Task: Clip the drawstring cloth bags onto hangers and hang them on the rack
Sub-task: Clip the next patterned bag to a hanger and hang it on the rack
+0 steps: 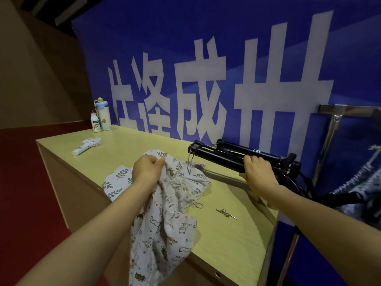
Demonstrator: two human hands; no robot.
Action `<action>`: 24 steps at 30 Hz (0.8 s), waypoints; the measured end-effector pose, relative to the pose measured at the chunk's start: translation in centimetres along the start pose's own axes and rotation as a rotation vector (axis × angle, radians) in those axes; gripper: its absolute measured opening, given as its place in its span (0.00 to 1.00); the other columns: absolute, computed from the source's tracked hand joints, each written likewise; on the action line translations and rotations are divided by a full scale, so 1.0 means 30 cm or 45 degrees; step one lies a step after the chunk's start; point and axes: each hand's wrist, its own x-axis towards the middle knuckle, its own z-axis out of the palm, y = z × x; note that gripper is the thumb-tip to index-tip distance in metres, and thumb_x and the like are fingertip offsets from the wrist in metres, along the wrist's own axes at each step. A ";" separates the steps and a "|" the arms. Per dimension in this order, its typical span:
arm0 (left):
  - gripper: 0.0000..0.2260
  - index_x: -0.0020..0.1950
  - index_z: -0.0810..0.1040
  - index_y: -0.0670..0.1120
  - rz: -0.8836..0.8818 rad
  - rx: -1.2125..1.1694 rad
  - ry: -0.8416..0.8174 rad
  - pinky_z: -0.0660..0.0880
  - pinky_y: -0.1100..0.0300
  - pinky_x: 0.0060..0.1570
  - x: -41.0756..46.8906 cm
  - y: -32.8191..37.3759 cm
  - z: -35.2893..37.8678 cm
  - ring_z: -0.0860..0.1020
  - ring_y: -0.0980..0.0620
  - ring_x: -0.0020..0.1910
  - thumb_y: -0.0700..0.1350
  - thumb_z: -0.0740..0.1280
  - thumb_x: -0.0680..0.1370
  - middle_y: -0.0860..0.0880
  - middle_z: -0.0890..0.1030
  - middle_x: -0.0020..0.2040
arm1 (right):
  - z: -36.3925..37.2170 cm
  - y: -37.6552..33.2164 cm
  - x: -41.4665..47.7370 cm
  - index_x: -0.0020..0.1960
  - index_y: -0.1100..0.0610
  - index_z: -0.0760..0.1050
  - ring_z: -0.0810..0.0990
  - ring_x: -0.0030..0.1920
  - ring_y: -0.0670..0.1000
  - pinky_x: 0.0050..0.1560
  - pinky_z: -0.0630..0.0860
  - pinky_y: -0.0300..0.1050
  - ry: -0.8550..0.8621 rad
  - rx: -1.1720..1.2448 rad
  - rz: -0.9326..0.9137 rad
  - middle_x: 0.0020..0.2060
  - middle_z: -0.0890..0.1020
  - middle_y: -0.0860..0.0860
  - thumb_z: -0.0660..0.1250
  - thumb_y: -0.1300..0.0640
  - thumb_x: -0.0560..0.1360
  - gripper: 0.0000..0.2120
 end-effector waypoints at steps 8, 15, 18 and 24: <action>0.21 0.30 0.57 0.45 -0.099 0.072 0.065 0.55 0.57 0.30 -0.024 -0.068 -0.123 0.60 0.48 0.26 0.48 0.57 0.82 0.47 0.60 0.27 | -0.164 -0.058 -0.067 0.63 0.55 0.69 0.74 0.54 0.50 0.58 0.73 0.44 0.171 0.187 -0.219 0.57 0.76 0.51 0.66 0.46 0.75 0.21; 0.22 0.27 0.62 0.45 -0.219 0.109 0.139 0.61 0.58 0.31 -0.035 -0.106 -0.238 0.66 0.46 0.27 0.49 0.60 0.80 0.46 0.65 0.25 | -0.273 -0.105 -0.135 0.65 0.57 0.70 0.74 0.58 0.53 0.61 0.72 0.47 0.302 0.214 -0.507 0.60 0.76 0.54 0.69 0.50 0.74 0.22; 0.21 0.27 0.64 0.45 -0.236 0.058 0.132 0.62 0.58 0.34 -0.035 -0.091 -0.270 0.66 0.46 0.29 0.48 0.62 0.79 0.46 0.65 0.26 | -0.305 -0.136 -0.140 0.61 0.58 0.74 0.78 0.55 0.55 0.56 0.76 0.49 0.387 0.056 -0.695 0.57 0.79 0.56 0.73 0.53 0.70 0.22; 0.20 0.28 0.69 0.43 -0.138 0.205 0.182 0.60 0.58 0.29 -0.063 -0.059 -0.318 0.67 0.46 0.28 0.46 0.61 0.80 0.45 0.69 0.26 | -0.354 -0.198 -0.154 0.57 0.57 0.76 0.80 0.51 0.55 0.51 0.78 0.49 0.516 -0.106 -0.888 0.54 0.81 0.55 0.75 0.54 0.67 0.20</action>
